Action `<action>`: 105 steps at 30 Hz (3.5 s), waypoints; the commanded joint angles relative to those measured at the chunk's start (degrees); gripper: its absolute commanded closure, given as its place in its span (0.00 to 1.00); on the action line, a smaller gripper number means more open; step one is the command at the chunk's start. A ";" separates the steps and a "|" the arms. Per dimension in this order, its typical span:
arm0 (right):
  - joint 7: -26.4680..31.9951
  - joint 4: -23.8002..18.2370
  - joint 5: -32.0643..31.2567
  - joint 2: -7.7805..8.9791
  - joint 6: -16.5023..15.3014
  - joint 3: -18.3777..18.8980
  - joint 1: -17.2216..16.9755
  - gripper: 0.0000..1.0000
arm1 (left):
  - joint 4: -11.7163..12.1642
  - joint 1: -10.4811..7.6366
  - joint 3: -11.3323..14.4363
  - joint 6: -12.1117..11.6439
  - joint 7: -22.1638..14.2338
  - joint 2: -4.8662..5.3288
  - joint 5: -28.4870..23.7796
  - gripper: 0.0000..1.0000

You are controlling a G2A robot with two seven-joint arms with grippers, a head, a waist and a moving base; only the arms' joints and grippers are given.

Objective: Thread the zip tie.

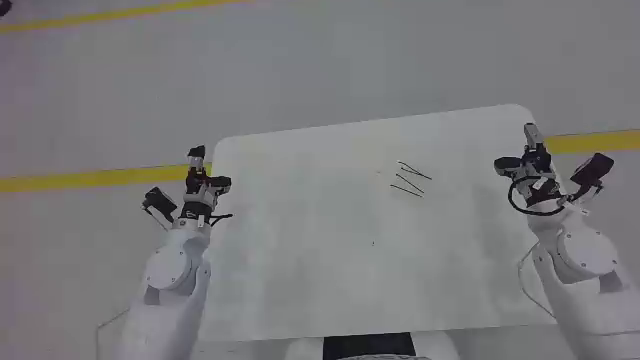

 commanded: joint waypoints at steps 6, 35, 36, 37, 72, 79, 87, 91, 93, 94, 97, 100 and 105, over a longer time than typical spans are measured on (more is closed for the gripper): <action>0.97 -1.03 -1.96 0.14 -0.68 0.20 0.38 0.00 | 0.00 0.00 0.00 0.00 0.00 0.00 0.00 0.00; 37.46 -9.22 -59.63 4.90 -19.48 4.00 3.15 0.00 | 0.00 0.00 0.00 0.00 0.00 0.00 0.00 0.00; 39.22 -10.13 -61.94 5.13 -19.48 3.27 3.56 0.00 | 0.00 0.00 0.00 0.00 0.00 0.00 0.00 0.00; 40.79 -11.17 -63.96 5.39 -19.48 2.29 4.08 0.00 | 0.00 0.00 0.00 0.00 0.00 0.00 0.00 0.00; 51.36 -6.89 -69.05 8.85 -19.48 -12.99 15.22 0.00 | 0.00 0.00 0.00 0.00 0.00 0.00 0.00 0.00; 57.52 0.88 -65.66 9.32 -19.48 -22.53 26.19 0.00 | 0.00 0.00 0.00 0.00 0.00 0.00 0.00 0.00; 62.80 12.92 -60.88 8.56 -19.48 -32.72 36.17 0.00 | 0.00 0.00 0.00 0.00 0.00 0.00 0.00 0.00; 61.13 16.44 -59.06 8.01 -19.48 -34.50 38.95 0.00 | 0.00 0.00 0.00 0.00 0.00 0.00 0.00 0.00; 61.13 16.44 -59.06 8.01 -19.48 -34.50 38.95 0.00 | 0.00 0.00 0.00 0.00 0.00 0.00 0.00 0.00; 61.13 16.44 -59.06 8.01 -19.48 -34.50 38.95 0.00 | 0.00 0.00 0.00 0.00 0.00 0.00 0.00 0.00; 61.13 16.44 -59.06 8.01 -19.48 -34.50 38.95 0.00 | 0.00 0.00 0.00 0.00 0.00 0.00 0.00 0.00; 61.13 16.44 -59.06 8.01 -19.48 -34.50 38.95 0.00 | 0.00 0.00 0.00 0.00 0.00 0.00 0.00 0.00; 61.13 16.44 -59.06 8.01 -19.48 -34.50 38.95 0.00 | 0.00 0.00 0.00 0.00 0.00 0.00 0.00 0.00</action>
